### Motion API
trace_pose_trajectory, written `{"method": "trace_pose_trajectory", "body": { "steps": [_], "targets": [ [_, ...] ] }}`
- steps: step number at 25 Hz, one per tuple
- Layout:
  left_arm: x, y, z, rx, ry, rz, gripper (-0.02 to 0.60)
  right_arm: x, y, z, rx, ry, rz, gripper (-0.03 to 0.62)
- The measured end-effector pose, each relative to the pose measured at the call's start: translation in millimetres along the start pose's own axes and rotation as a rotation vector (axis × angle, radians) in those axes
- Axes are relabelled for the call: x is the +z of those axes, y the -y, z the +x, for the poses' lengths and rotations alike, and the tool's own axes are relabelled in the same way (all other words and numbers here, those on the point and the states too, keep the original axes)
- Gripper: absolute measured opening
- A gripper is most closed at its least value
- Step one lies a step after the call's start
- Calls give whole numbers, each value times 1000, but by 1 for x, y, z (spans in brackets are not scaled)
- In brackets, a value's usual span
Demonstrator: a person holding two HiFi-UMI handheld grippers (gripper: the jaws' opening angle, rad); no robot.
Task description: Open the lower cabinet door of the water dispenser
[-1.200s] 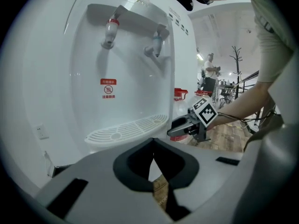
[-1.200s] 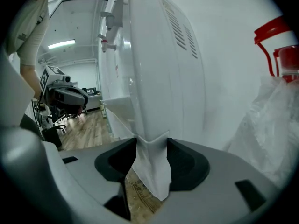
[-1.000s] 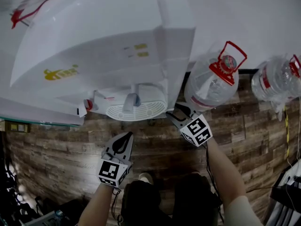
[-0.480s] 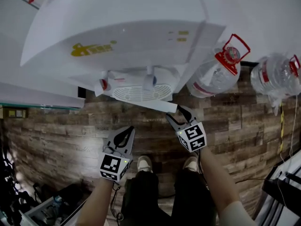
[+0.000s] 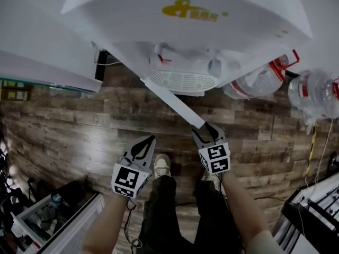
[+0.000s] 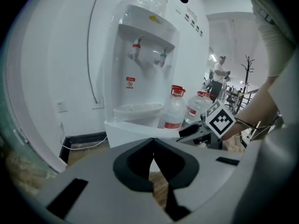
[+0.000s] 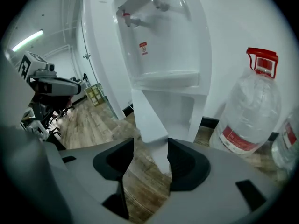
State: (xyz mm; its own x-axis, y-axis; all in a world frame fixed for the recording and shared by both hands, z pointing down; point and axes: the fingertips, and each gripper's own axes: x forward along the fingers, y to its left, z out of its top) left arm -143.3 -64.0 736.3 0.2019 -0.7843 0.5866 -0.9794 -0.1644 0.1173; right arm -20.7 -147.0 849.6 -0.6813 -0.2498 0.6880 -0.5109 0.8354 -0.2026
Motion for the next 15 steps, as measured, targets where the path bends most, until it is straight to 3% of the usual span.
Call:
{"method": "trace_pose_trajectory", "body": {
  "steps": [7, 15],
  "targets": [
    [-31, -17, -28, 47, -8, -88, 6, -22, -57, -4, 117, -87, 19, 181],
    [-61, -44, -59, 101, -42, -153, 6, -31, -127, 5, 211, -152, 48, 199]
  ]
}}
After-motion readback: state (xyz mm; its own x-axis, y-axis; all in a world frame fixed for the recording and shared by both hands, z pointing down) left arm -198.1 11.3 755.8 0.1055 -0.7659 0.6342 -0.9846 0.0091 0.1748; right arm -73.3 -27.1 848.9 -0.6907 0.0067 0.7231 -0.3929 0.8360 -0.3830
